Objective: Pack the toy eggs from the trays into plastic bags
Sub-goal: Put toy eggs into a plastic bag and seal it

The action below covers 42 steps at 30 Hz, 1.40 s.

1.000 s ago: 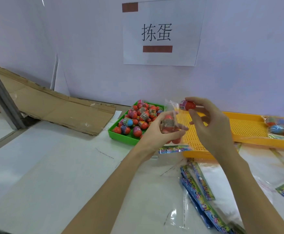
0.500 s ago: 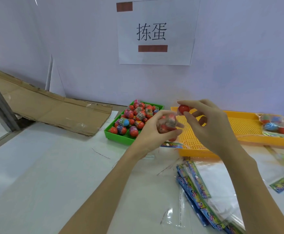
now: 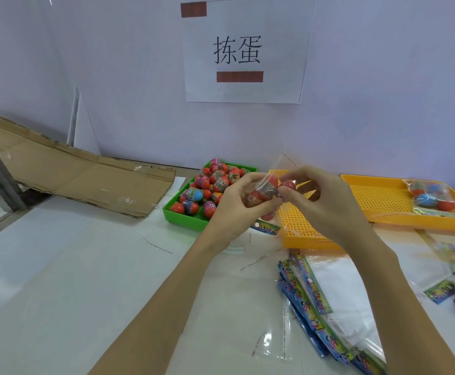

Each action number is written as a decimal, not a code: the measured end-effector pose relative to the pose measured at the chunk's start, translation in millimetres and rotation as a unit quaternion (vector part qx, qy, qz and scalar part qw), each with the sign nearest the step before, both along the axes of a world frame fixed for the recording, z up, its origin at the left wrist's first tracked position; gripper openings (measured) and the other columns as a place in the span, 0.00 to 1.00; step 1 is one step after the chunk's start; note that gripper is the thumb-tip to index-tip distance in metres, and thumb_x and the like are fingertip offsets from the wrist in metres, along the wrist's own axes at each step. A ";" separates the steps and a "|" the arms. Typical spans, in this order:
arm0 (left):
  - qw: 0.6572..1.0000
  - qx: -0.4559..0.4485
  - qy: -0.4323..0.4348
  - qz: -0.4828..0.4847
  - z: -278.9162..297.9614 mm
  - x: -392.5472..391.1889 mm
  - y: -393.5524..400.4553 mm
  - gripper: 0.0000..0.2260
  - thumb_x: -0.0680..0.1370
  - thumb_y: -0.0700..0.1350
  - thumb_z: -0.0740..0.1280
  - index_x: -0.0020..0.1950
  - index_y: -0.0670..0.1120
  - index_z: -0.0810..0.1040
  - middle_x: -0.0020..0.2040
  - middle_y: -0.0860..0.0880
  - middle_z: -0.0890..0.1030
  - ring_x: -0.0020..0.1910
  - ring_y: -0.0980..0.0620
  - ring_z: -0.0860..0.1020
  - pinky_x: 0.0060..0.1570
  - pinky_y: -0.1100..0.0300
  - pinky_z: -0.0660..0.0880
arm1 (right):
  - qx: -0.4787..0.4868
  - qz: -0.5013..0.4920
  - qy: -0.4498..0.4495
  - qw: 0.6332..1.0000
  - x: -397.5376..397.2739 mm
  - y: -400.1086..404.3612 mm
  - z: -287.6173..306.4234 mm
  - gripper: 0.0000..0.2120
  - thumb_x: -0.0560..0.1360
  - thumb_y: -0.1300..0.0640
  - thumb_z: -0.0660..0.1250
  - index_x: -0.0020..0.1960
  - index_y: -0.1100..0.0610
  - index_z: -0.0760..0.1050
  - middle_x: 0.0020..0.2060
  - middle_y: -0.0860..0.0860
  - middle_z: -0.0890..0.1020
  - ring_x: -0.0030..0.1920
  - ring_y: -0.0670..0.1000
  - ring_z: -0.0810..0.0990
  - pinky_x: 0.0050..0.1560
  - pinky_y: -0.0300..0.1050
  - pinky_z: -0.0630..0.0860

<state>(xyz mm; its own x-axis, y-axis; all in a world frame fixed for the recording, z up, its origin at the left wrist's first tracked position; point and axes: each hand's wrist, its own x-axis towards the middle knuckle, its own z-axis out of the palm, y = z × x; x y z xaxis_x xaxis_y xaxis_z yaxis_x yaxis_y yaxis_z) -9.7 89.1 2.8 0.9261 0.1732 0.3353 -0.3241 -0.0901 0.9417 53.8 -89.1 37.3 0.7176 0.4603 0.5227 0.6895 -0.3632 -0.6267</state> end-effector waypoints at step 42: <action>0.985 -0.119 0.000 0.121 3.0 4.1 -8.8 0.07 0.81 0.44 0.72 0.51 0.41 0.87 0.46 0.44 0.88 0.48 0.48 0.86 0.52 0.54 0.82 | 0.061 -0.086 -0.171 0.980 -24.1 28.7 -10.3 0.04 0.78 0.56 0.75 0.52 0.52 0.85 0.58 0.48 0.81 0.59 0.50 0.76 0.58 0.40 0.72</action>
<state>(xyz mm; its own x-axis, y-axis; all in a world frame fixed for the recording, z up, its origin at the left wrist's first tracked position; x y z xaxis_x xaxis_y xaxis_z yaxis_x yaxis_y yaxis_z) -5.7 80.3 5.8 0.8478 0.4631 0.2583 -0.3200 0.0583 0.9456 29.7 -60.4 27.0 0.5515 0.2676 0.7901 0.8026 -0.4284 -0.4152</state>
